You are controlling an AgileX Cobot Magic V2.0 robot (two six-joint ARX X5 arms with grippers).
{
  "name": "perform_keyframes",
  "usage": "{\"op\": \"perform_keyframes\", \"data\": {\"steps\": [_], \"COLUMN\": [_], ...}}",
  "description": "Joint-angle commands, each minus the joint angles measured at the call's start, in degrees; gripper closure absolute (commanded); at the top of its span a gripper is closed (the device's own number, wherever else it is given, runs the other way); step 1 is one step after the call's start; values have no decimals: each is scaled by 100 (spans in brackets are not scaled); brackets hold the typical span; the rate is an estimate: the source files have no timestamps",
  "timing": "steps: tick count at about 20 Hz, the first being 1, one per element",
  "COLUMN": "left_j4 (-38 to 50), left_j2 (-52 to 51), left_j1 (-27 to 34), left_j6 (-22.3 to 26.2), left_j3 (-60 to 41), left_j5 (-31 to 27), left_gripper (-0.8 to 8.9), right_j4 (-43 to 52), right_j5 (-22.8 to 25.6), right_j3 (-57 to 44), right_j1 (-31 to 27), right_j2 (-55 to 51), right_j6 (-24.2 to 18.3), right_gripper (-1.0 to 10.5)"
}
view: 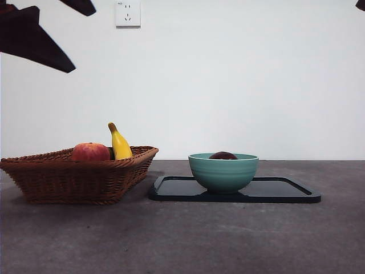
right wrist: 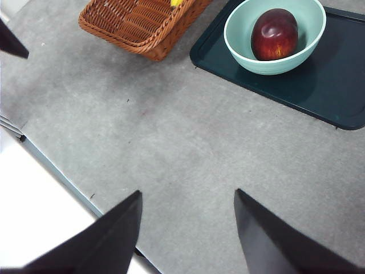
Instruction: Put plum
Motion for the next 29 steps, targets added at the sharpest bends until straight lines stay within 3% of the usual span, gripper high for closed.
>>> {"op": "perform_keyframes", "data": {"steps": [1, 4, 6, 10, 14, 20, 24, 29], "left_j4": [428, 984, 1095, 1106, 1117, 1366, 1633, 1893], "left_j2": [22, 144, 409, 1399, 2721, 4413, 5219, 5880], "left_j1": [-33, -55, -76, -76, -109, -186, -282, -463], "left_j6": [-179, -579, -575, -492, -94, 122, 319, 944], "left_j3": [74, 214, 540, 1652, 2889, 4199, 4562, 4568], "left_j5": [7, -269, -575, -662, -811, -1209, -1241, -1596], "left_gripper": [439, 438, 435, 435, 435, 435, 435, 436], "right_j4": [13, 9, 9, 9, 9, 11, -11, -140], "right_j5": [-22, -24, -24, -22, -24, -22, -22, -22], "right_j3": [35, 35, 35, 37, 37, 37, 35, 35], "right_j1": [28, 28, 28, 28, 28, 28, 31, 28], "right_j2": [20, 20, 20, 20, 17, 20, 20, 20], "right_j6": [-31, -31, -31, -31, -28, -31, -31, -63], "right_gripper": [691, 691, 691, 691, 691, 691, 691, 691]}}
